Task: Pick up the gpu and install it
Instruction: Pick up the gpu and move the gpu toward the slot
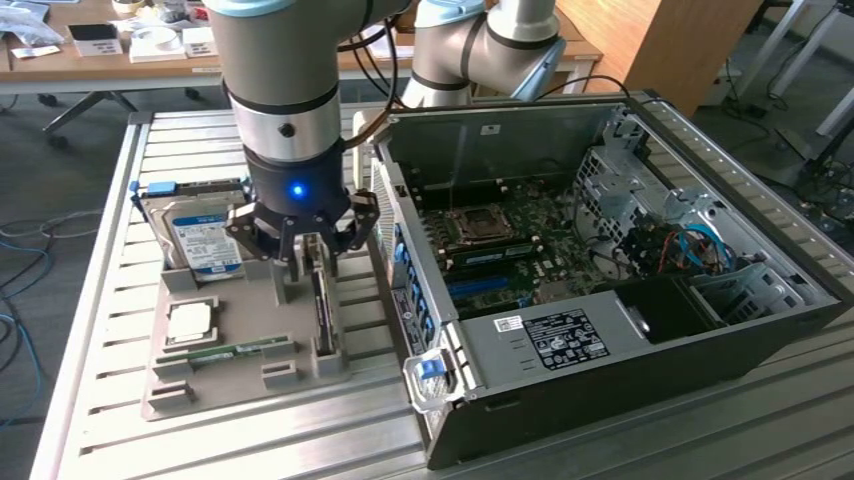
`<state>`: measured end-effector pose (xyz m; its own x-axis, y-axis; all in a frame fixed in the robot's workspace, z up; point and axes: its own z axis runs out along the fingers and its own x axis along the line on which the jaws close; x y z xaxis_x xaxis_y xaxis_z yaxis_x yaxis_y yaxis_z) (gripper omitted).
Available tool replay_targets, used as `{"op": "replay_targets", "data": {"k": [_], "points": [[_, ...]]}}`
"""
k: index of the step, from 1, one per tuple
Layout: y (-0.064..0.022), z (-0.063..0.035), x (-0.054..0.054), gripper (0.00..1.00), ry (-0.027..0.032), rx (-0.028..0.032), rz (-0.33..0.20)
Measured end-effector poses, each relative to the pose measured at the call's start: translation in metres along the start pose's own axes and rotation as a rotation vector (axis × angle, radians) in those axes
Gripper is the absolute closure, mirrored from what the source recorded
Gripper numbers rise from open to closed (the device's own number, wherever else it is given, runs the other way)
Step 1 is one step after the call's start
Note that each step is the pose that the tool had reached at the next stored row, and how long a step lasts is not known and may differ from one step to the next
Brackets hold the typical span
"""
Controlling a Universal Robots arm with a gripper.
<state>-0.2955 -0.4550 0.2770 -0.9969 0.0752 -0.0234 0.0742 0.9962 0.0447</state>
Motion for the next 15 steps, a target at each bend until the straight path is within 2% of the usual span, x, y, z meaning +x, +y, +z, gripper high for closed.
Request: {"op": "replay_targets", "data": {"k": [15], "points": [[-0.0001, 0.0028, -0.0001, 0.53, 0.0001, 0.0001, 0.0]]}}
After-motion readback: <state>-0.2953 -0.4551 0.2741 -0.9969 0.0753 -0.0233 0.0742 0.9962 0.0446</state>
